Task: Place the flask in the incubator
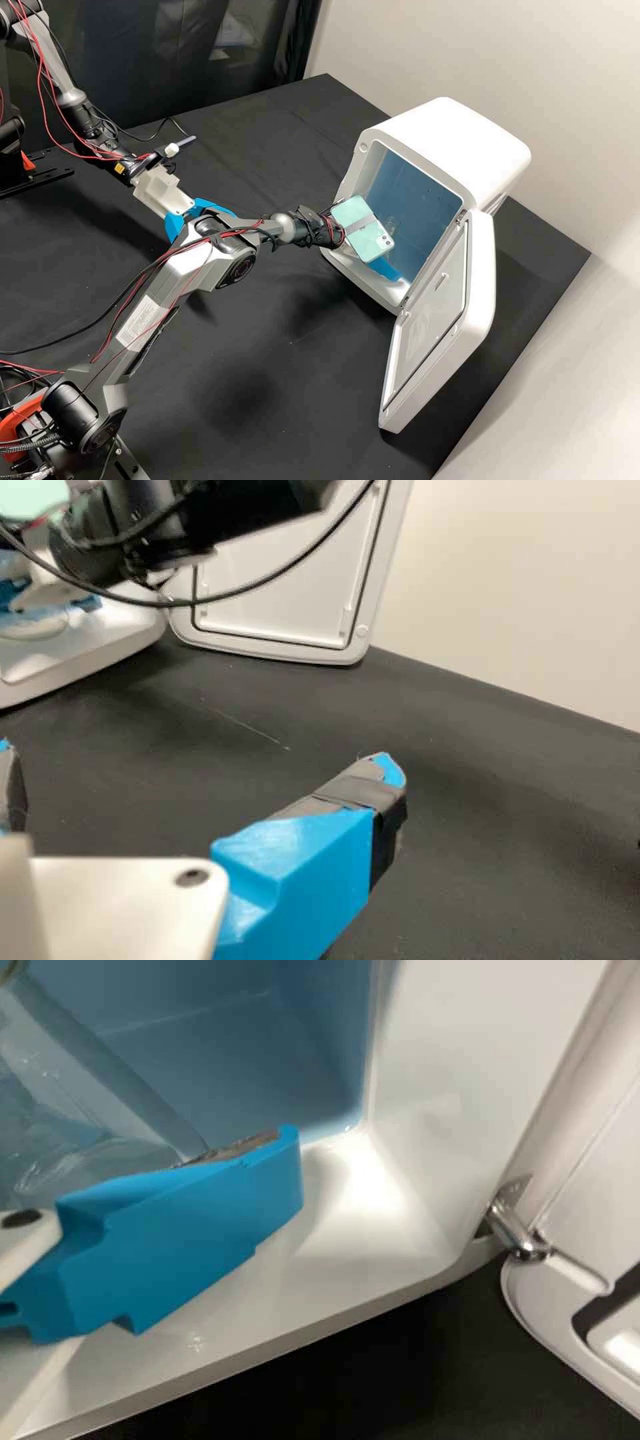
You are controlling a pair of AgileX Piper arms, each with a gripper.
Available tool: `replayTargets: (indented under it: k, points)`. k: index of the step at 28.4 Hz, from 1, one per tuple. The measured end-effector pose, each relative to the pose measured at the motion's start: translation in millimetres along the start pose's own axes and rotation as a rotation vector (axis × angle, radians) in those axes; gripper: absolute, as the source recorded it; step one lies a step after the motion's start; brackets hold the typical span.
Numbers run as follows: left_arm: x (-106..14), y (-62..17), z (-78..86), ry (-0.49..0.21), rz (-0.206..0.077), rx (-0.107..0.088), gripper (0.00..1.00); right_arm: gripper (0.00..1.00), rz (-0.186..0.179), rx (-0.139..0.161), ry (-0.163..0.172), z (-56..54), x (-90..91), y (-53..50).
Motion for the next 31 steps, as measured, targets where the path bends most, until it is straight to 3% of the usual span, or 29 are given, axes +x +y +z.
replayTargets:
  k: [4,5,9,12,13,15,17,21,23,26,31]
  points:
    - [-0.6,1.6,-2.7,0.008,0.005,-0.002,1.0,1.0,-0.016,-0.008,-0.005,3.4,-2.4,-2.6]
    - [-0.6,1.5,-2.5,0.008,0.005,-0.002,1.0,1.0,-0.025,0.004,-0.008,5.4,-4.3,-3.9]
    - [-1.0,2.5,-2.8,0.008,0.008,-0.001,1.0,1.0,-0.019,0.026,0.014,8.0,-18.0,-0.3]
    - [-1.4,3.5,-5.1,0.015,0.011,-0.002,1.0,1.0,-0.006,0.025,0.044,11.5,-29.1,1.4]
    - [-1.7,4.2,-5.6,0.016,0.014,-0.002,1.0,1.0,-0.002,0.05,0.058,12.8,-34.0,2.1]
    - [-1.8,4.5,-6.1,0.018,0.015,-0.003,1.0,1.0,0.0,0.053,0.078,13.7,-39.5,2.7]
    - [-1.9,4.7,-6.7,0.02,0.015,-0.003,1.0,1.0,0.0,0.078,0.098,15.5,-46.5,3.4]
    - [-1.9,4.6,-6.5,0.018,0.014,-0.002,1.0,1.0,-0.007,0.106,0.112,20.4,-52.8,3.1]
    - [-2.0,4.9,-6.4,0.018,0.015,-0.001,1.0,1.0,-0.015,0.145,0.113,25.3,-56.0,3.3]
    - [-2.6,6.1,-5.7,0.016,0.02,0.0,1.0,1.0,-0.02,0.156,0.129,29.0,-61.6,5.4]
    - [-3.2,7.4,-5.7,0.016,0.024,0.0,1.0,1.0,-0.028,0.206,0.151,40.0,-79.6,8.8]
